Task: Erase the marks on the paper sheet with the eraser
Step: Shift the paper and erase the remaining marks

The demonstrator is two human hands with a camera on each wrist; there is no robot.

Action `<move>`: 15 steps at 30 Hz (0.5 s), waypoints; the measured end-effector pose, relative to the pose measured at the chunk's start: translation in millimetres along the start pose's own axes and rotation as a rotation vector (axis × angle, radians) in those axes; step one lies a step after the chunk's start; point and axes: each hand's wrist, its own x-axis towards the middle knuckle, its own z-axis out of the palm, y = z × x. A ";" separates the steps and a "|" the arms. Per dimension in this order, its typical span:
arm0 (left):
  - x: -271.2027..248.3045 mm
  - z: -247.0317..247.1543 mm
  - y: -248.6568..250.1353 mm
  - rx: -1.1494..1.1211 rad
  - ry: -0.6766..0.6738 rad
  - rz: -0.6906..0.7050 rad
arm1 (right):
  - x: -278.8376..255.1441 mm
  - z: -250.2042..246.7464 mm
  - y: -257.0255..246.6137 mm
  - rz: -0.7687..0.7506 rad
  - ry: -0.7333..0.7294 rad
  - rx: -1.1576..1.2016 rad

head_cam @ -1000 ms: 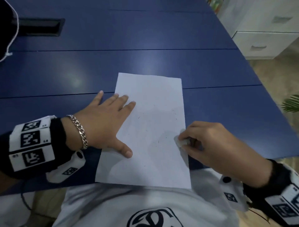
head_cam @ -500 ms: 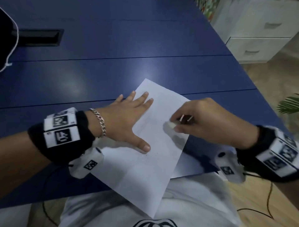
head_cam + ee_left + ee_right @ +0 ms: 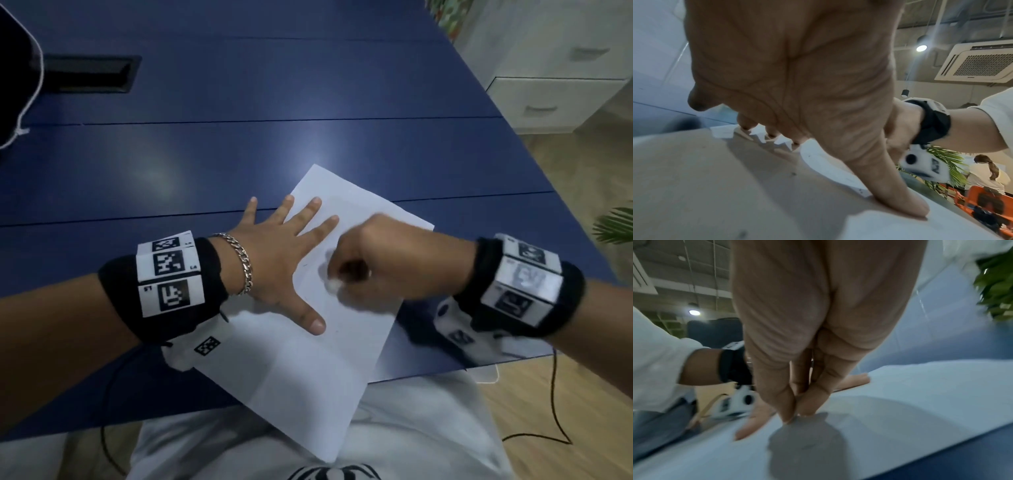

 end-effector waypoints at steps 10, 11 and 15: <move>0.2 -2.5 2.2 0.030 -0.014 -0.021 | -3.2 2.6 -2.1 -0.009 -0.038 -0.016; 0.1 -2.9 2.1 0.033 -0.014 -0.019 | 2.7 -4.3 7.6 0.023 0.027 -0.070; 0.0 -3.9 2.8 0.039 -0.023 -0.023 | 4.5 -8.8 21.6 0.061 0.175 -0.117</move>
